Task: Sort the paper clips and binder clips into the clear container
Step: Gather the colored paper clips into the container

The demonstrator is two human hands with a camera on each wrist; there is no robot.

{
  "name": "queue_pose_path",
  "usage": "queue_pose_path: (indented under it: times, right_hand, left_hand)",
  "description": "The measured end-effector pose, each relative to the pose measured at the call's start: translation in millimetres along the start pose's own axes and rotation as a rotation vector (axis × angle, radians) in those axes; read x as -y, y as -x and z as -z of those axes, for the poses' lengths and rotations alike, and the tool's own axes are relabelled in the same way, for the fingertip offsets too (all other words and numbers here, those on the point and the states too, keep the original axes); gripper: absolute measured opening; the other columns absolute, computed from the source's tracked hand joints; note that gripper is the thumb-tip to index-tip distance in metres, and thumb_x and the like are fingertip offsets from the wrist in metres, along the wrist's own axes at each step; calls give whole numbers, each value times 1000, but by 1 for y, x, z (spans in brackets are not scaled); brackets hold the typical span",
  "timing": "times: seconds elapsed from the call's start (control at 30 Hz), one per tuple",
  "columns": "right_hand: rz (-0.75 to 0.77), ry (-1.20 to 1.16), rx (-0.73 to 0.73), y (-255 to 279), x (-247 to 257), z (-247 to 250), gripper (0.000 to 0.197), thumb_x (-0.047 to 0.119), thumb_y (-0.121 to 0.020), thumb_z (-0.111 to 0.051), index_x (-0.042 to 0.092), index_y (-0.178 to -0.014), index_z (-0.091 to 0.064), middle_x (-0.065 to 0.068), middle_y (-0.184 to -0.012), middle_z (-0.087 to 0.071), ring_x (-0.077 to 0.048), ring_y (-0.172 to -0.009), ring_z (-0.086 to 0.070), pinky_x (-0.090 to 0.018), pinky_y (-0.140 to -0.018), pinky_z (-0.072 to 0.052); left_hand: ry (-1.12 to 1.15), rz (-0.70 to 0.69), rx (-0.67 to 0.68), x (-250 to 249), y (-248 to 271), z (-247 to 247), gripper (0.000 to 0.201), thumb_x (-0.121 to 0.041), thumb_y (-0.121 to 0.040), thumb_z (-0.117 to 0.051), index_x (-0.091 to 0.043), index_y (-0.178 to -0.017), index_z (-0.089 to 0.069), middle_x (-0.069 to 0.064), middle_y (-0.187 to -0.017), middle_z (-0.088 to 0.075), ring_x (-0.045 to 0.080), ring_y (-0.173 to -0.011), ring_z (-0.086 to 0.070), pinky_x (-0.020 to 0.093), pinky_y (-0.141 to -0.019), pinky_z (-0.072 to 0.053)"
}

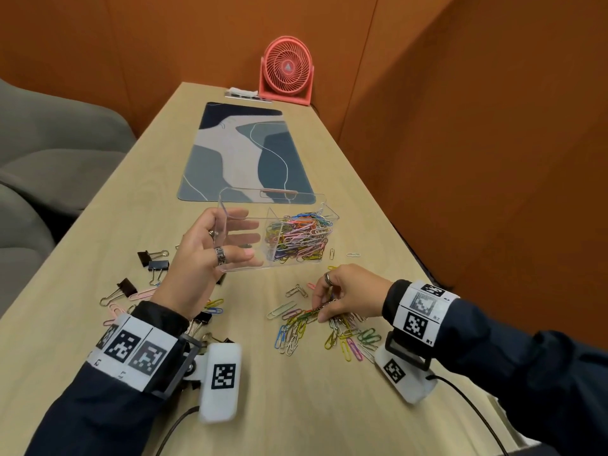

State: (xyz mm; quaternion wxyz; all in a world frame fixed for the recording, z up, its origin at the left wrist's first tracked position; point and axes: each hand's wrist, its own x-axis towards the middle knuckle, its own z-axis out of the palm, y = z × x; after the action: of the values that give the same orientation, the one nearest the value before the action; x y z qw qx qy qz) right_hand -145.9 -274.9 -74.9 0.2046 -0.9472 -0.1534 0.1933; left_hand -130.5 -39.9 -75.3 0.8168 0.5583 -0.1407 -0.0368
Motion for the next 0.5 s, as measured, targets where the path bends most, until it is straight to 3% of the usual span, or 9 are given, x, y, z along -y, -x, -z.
queue_pose_path:
  times: [0.13, 0.3, 0.43, 0.5]
  right_hand:
    - [0, 18, -47, 2, -1, -1, 21, 25, -76, -75, 16, -95, -72, 5, -80, -60, -2, -64, -48, -7, -59, -35]
    - [20, -1, -41, 3, -2, 2, 20, 21, -79, -72, 13, -97, -72, 0, -99, -71, -5, -79, -58, -6, -68, -40]
    - [-9, -36, -77, 5, -4, 12, 17, 19, -78, -73, 13, -94, -73, 14, -72, -62, 6, -58, -56, -6, -58, -41]
    - [-8, -98, -130, 9, -4, 21, 12, 15, -78, -73, 12, -90, -73, 17, -68, -60, 11, -54, -56, -5, -57, -43]
  left_hand:
    - [2, 6, -6, 1, -1, 0, 52, 2, -55, -64, -5, -105, -55, 7, -102, -66, 28, -99, -64, 36, -67, -58]
    - [6, 13, -4, 2, -1, -1, 46, 2, -58, -60, -11, -101, -57, 6, -100, -67, 27, -98, -65, 35, -67, -58]
    - [17, 11, -10, 2, -2, 0, 46, 2, -57, -60, -12, -101, -57, 5, -98, -67, 27, -98, -64, 34, -66, -58]
    - [18, 11, -16, 2, -2, 1, 47, 2, -56, -60, -12, -101, -57, 6, -99, -67, 27, -98, -64, 33, -66, -58]
